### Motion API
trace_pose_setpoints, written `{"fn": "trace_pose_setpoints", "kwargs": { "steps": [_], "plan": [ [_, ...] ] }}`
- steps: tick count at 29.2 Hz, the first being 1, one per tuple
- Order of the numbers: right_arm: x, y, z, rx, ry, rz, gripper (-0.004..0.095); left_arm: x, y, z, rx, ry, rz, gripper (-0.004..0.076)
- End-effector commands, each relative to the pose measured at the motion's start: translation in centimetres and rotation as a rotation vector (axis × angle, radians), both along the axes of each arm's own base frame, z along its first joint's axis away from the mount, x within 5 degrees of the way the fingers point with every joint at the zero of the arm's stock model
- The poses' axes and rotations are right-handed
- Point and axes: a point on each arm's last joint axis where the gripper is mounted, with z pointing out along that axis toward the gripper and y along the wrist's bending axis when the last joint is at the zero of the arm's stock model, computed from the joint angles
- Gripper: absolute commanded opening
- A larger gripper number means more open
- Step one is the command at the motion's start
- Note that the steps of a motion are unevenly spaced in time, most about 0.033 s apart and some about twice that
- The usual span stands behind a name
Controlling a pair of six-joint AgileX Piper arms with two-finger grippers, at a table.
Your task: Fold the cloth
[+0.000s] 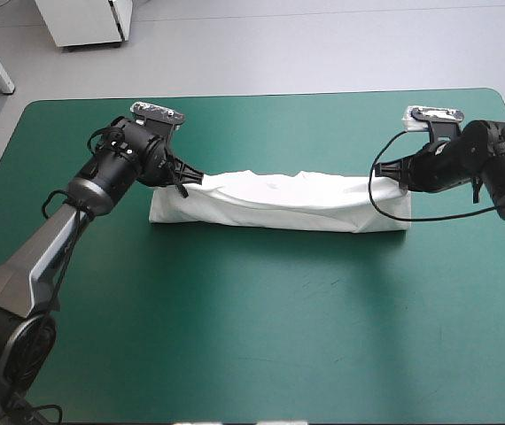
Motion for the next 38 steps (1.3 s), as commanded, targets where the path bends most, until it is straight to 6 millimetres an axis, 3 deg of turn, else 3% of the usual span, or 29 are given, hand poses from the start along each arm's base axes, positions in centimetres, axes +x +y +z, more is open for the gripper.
{"fn": "trace_pose_setpoints", "kwargs": {
  "steps": [1,10,18,27,32,34,36,38],
  "plan": [
    [1.1,0.0,2.1,0.023,-0.118,-0.006,-0.0017,1.0,0.3,2.5,-0.023,-0.126,-0.001,-0.0022],
    [5.8,0.3,-0.2,0.034,-0.088,-0.011,-0.0016,4.1,-0.3,0.9,-0.021,-0.126,0.001,-0.0022],
    [9.0,0.5,-1.8,0.037,-0.079,-0.012,-0.0016,7.2,1.1,-1.5,-0.043,-0.088,0.063,-0.0022],
    [11.1,0.7,-6.0,0.051,0.018,-0.014,-0.0016,9.1,0.7,-4.2,-0.064,-0.076,0.044,-0.0022],
    [11.4,0.7,-6.9,0.053,0.040,-0.015,-0.0012,9.6,0.3,-5.2,-0.089,-0.071,0.040,-0.0022],
    [11.5,0.8,-7.0,0.057,0.042,-0.015,0.0024,9.6,0.3,-5.2,-0.091,-0.074,0.038,-0.0018],
    [11.5,1.0,-7.0,0.069,0.038,0.002,0.0130,9.7,0.2,-5.1,-0.095,-0.091,0.031,0.0011],
    [11.5,1.1,-6.9,0.087,0.038,0.004,0.0361,9.8,0.1,-4.9,-0.086,-0.107,-0.006,0.0125]
  ]
}}
